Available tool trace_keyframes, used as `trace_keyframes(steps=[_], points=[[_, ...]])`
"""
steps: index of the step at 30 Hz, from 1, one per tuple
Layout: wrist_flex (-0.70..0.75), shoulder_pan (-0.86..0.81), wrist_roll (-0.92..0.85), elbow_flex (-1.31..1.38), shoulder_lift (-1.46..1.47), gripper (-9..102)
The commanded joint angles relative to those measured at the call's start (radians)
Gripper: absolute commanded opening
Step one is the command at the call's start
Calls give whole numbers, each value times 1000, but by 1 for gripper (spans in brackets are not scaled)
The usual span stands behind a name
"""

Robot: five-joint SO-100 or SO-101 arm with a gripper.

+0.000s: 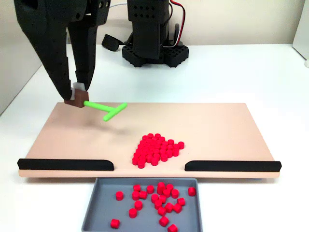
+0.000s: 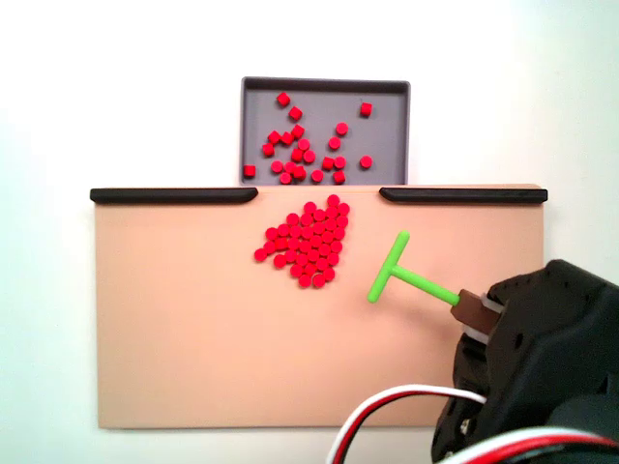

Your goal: Gather the right side granules

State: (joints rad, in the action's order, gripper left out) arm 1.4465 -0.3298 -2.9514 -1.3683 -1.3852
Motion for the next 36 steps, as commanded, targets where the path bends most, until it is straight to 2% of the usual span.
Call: trace_keyframes(steps=[1, 6, 14, 25, 36], points=[[0, 29, 133, -43, -104, 0], [0, 78, 436, -95, -199, 0], [2, 161, 798, -229, -353, 0], [94, 256, 1065, -324, -469, 0], [95, 356, 1310, -350, -454, 0]])
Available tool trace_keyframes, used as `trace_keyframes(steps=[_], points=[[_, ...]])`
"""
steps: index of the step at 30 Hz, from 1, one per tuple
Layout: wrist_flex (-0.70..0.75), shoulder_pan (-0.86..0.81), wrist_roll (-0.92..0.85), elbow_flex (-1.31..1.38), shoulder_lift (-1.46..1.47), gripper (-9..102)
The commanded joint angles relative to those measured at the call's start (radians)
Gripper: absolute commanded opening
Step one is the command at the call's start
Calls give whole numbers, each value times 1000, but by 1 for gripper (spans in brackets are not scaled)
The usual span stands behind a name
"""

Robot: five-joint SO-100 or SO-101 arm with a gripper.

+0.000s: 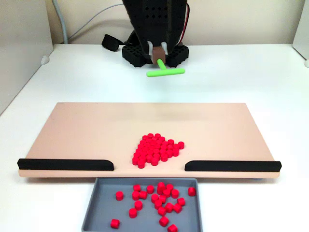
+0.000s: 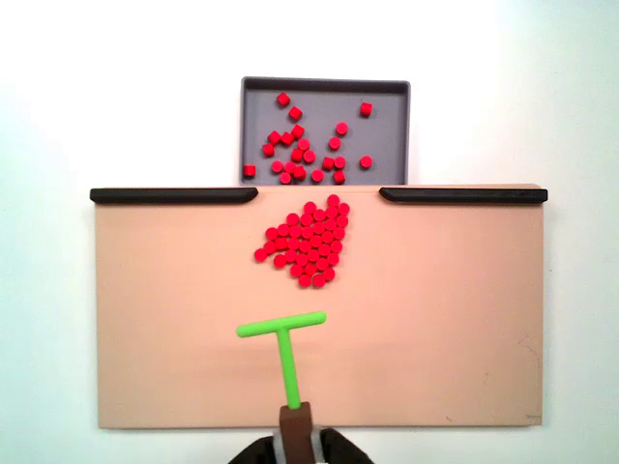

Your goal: Gather the right side granules

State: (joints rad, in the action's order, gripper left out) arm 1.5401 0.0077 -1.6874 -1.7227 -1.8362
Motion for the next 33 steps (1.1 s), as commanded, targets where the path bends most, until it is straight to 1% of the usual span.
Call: trace_keyframes(steps=[1, 4, 12, 33], points=[[2, 23, 66, 5, -2, 0], [2, 26, 112, 5, 0, 0], [2, 5, 155, 5, 52, 0], [2, -41, 121, 20, -40, 0]])
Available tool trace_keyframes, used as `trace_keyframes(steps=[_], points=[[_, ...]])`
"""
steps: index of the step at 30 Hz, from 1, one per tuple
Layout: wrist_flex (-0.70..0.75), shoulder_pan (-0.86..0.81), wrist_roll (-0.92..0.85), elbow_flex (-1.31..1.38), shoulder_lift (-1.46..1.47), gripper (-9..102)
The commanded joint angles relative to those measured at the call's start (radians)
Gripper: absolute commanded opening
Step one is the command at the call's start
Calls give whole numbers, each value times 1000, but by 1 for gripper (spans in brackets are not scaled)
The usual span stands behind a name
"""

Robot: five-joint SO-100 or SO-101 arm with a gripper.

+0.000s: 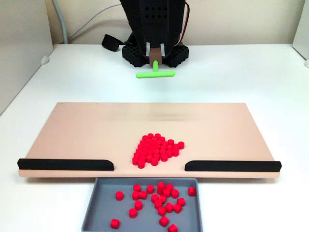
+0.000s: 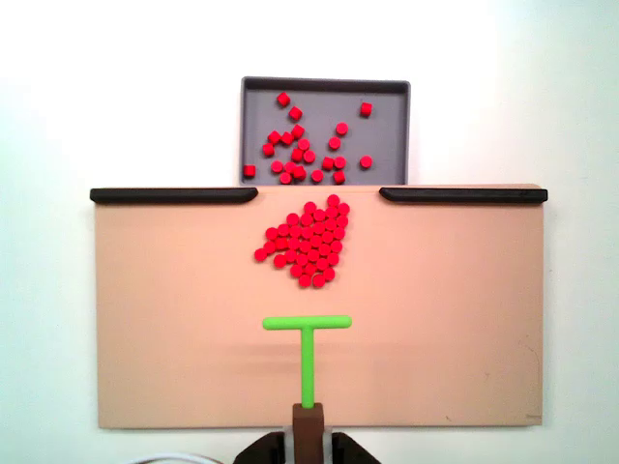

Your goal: Gather the right side granules

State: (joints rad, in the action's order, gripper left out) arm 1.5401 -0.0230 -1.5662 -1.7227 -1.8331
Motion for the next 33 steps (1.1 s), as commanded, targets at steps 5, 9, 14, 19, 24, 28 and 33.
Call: trace_keyframes(steps=[5, 9, 14, 19, 24, 28, 33], points=[[0, -12, 28, 21, -48, 0], [-9, -2, 26, 21, -40, 0], [-11, 3, 29, 21, -35, 0], [-11, 2, 31, 23, -29, 0], [-11, -3, 31, 23, -26, 0], [-11, -5, 31, 23, -25, 0], [-11, -9, 32, 23, -26, 0]])
